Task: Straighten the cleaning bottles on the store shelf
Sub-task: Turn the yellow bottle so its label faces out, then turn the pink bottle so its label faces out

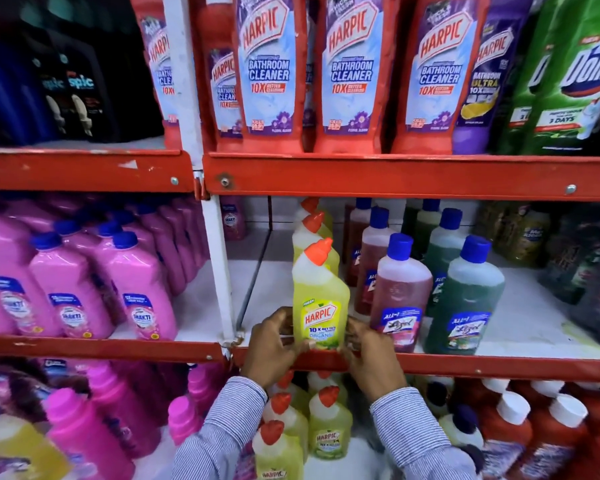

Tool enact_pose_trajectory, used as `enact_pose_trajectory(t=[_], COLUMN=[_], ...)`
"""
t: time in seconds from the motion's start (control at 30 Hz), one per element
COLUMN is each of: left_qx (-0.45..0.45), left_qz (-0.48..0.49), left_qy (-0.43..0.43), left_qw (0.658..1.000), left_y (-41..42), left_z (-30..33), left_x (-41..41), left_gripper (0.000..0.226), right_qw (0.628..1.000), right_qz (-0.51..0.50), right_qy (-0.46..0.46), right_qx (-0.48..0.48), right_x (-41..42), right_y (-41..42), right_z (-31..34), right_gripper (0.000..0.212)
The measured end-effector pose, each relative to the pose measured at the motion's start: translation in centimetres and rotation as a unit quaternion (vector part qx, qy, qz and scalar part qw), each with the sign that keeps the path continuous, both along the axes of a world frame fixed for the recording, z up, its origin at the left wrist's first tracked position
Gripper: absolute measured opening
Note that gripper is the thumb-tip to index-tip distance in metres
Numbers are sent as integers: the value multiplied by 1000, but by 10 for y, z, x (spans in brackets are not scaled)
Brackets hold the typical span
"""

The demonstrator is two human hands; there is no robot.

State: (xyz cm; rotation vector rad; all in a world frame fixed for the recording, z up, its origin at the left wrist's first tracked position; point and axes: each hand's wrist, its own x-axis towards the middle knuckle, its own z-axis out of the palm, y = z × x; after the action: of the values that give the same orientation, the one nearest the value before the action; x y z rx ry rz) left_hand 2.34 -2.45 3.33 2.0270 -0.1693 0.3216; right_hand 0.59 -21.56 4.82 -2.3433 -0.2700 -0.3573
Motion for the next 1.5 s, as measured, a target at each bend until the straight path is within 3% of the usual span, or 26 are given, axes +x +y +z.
enact_pose_trajectory(t=[0.57, 0.67, 0.77, 0.83, 0.93, 1.0, 1.1, 1.23, 1.5], left_qx=[-63, -74, -68, -52, -21, -9, -6, 45, -13], left_qz=[-14, 55, 165, 152, 67, 27, 2, 15, 9], left_qy=[9, -67, -229, -288, -248, -186, -113, -68, -43], left_qw=[998, 993, 957, 944, 966, 982, 994, 997, 999], left_y=[0, -8, -27, -50, -90, -110, -127, -133, -131], left_z=[-5, -6, -6, -7, -7, -8, -10, -11, -16], left_x=[-3, -17, -32, -39, -43, -35, -21, -5, 0], left_gripper=[57, 62, 34, 19, 13, 31, 54, 47, 44], right_qw=[998, 979, 949, 946, 968, 983, 990, 992, 995], right_qz=[-9, -92, -181, -210, -181, -141, -109, -84, -41], right_qy=[-21, -143, -216, -201, -119, -77, -53, -45, -48], right_qx=[58, 110, 141, 142, 122, 88, 71, 85, 81], right_x=[-8, -24, -36, -34, -26, -21, -14, -9, -5], right_y=[-9, -27, -51, -63, -72, -75, -83, -92, -100], right_z=[-2, -6, -10, -12, -14, -14, -13, -13, -16], right_gripper=[50, 30, 26, 33, 57, 66, 68, 70, 70])
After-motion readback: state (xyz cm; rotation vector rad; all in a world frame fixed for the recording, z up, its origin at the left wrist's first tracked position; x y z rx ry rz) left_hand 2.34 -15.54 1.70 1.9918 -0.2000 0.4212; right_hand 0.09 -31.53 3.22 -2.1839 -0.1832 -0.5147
